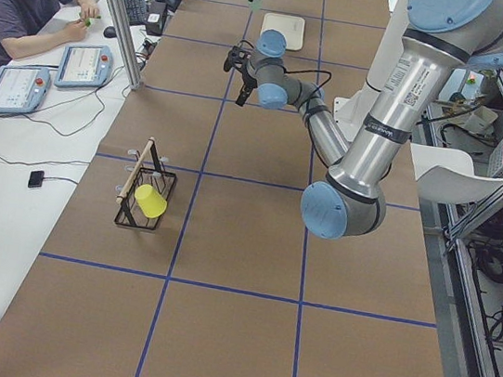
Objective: Left arm grabs green cup and hands to right arm on tray
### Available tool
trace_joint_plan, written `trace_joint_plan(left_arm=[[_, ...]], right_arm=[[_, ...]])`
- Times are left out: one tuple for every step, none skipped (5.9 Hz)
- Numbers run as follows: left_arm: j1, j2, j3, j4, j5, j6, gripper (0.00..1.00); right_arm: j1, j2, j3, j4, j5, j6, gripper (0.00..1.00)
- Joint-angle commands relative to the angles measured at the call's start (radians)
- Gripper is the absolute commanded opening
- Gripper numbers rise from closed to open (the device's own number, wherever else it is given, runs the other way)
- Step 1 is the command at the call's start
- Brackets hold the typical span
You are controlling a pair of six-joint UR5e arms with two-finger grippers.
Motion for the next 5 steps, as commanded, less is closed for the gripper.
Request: trace_joint_plan(left_arm=[[-0.063,0.14,-0.084,0.089,-0.014,0.217,1.0],[-0.155,0.244,-0.099,0.092,-0.063,0.399,1.0],[-0.282,0.33,-0.103,0.095,-0.135,0.542,1.0],[-0.391,0.406,-0.106,0.092,-0.174,0.632,1.0],[-0.495,0.516,-0.098,0.091,-0.195,0.639,1.0]], right_arm=[[-0.006,-0.145,0.002,0.142,-0.006,-0.005,0.0],[-0.006,-0.226,-0.001,0.257,-0.008,0.007,0.0],[-0.024,-0.259,-0.001,0.333,-0.012,0.097,0.0],[-0.063,-0.267,-0.001,0.364,-0.024,0.14,0.0],[-0.086,-0.268,0.001,0.366,-0.04,0.148,0.0]])
